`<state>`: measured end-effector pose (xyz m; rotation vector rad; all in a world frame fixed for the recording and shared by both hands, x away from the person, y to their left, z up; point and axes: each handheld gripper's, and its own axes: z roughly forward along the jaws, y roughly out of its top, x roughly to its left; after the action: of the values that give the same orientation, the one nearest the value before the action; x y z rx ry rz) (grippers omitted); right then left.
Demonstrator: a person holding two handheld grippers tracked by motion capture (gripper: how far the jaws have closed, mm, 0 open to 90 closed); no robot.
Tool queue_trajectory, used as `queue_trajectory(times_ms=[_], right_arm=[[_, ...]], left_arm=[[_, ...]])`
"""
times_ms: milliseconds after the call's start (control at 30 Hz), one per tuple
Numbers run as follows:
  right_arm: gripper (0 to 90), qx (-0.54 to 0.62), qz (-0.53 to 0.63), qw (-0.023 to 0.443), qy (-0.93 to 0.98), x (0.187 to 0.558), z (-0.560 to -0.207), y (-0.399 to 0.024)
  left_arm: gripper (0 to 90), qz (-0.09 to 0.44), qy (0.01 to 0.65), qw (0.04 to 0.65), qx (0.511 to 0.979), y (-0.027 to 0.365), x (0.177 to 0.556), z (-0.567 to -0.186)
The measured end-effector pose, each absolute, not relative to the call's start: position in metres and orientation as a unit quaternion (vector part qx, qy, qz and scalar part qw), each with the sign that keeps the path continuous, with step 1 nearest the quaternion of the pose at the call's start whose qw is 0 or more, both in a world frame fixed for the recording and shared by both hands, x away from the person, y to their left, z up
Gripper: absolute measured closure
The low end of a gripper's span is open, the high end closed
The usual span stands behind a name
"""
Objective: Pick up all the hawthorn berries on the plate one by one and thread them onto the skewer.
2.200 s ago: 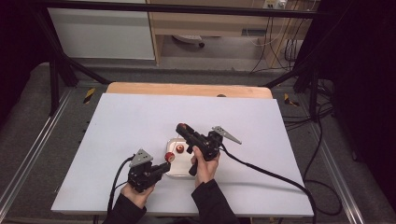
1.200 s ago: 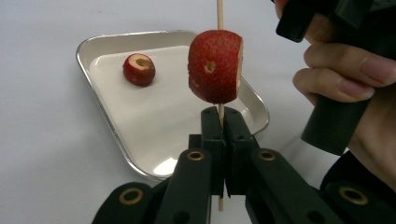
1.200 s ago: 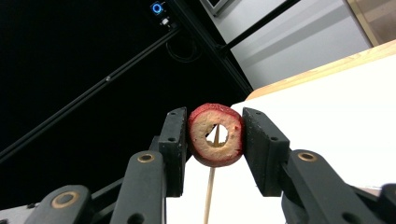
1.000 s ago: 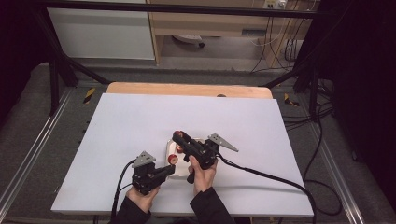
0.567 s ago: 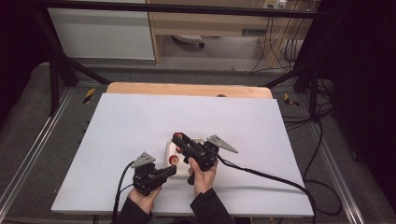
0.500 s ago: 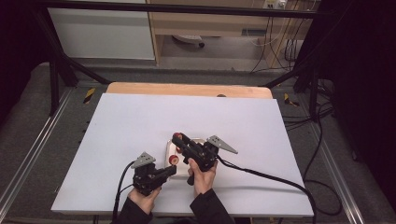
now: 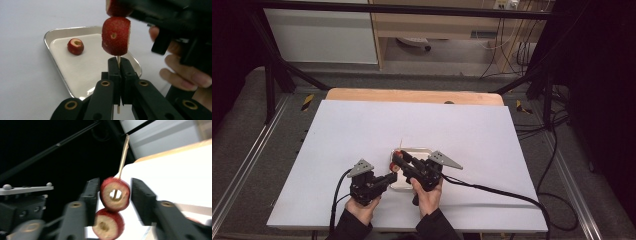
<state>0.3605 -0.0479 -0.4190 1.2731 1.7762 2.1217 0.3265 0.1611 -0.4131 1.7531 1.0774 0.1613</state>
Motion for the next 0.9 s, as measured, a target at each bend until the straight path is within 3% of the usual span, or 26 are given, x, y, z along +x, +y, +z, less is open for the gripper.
queue_trajectory(times_ms=[233,400,900], right_arm=[[21.4,0.394,0.633,0.090,0.660,0.370,-0.400,-0.066],[10.3,0.373,0.557,0.099,0.735,0.381,-0.397,-0.076],[9.5,0.349,0.418,0.096,0.833,0.415,-0.388,-0.083]], left_arm=[[88.5,0.091,0.434,0.489,0.751,0.168,0.330,-0.417],[88.4,0.102,0.431,0.470,0.763,0.176,0.333,-0.417],[88.2,0.141,0.418,0.429,0.788,0.205,0.335,-0.416]])
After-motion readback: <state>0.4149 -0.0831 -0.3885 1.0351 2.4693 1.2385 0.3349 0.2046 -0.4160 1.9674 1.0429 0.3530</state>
